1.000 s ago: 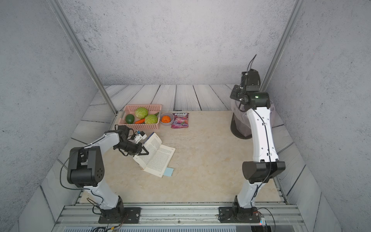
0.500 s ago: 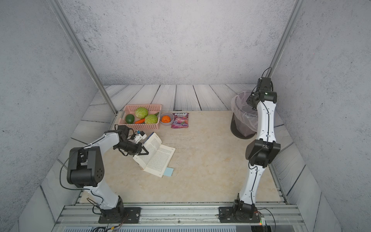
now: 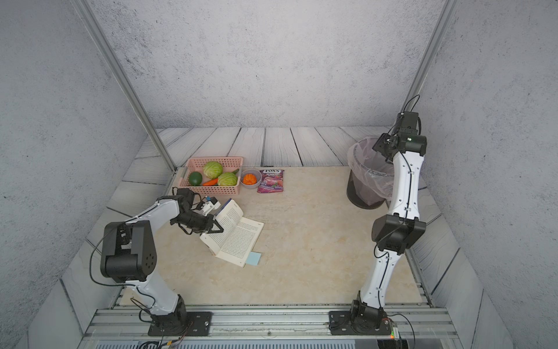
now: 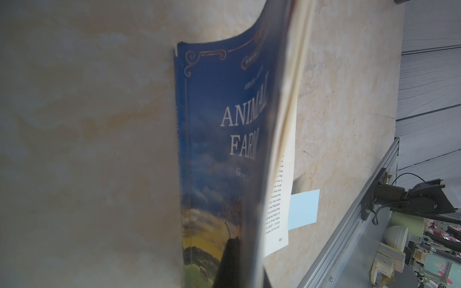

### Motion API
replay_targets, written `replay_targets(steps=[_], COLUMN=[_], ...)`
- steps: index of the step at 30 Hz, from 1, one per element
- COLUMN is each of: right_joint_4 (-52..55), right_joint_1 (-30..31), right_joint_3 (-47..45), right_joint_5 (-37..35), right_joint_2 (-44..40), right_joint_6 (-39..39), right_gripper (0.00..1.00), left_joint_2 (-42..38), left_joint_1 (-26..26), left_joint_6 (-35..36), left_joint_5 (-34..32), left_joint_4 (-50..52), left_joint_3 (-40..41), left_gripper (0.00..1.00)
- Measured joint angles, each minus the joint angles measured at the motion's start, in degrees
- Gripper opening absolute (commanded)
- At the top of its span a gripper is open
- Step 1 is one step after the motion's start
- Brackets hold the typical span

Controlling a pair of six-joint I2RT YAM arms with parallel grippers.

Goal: Peel off the used sticky note
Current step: Place the note in the trash bin, then turn the page of the book at the center of the board.

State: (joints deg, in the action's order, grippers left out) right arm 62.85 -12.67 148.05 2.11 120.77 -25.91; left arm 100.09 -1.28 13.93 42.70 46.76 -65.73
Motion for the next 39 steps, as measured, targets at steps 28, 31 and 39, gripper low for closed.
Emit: replay_targets(steps=[28,31,39], right_joint_4=[-39.95,-42.99,-45.79], right_joint_1=[62.69,64.59,66.16], right_joint_3=[-77.44,-75.97,-72.39], right_joint_5=[29.94,31.78,33.0], right_joint_2=[-21.07,-16.65,-8.7], right_joint_6=[-17.59,-18.71,-19.98], right_gripper=[0.69,0.69,0.69], left_joint_2=[-0.63,-0.63,-0.59], left_joint_1=[-1.97,-2.54,-2.84], left_joint_6=[-0.46,-0.48,-0.5], left_joint_5=[-2.21,-2.6,-2.62], left_joint_4=[-0.35,-0.5,-0.66], left_joint_3=[0.07,0.13,0.17], left_gripper=[0.0,0.0,0.0])
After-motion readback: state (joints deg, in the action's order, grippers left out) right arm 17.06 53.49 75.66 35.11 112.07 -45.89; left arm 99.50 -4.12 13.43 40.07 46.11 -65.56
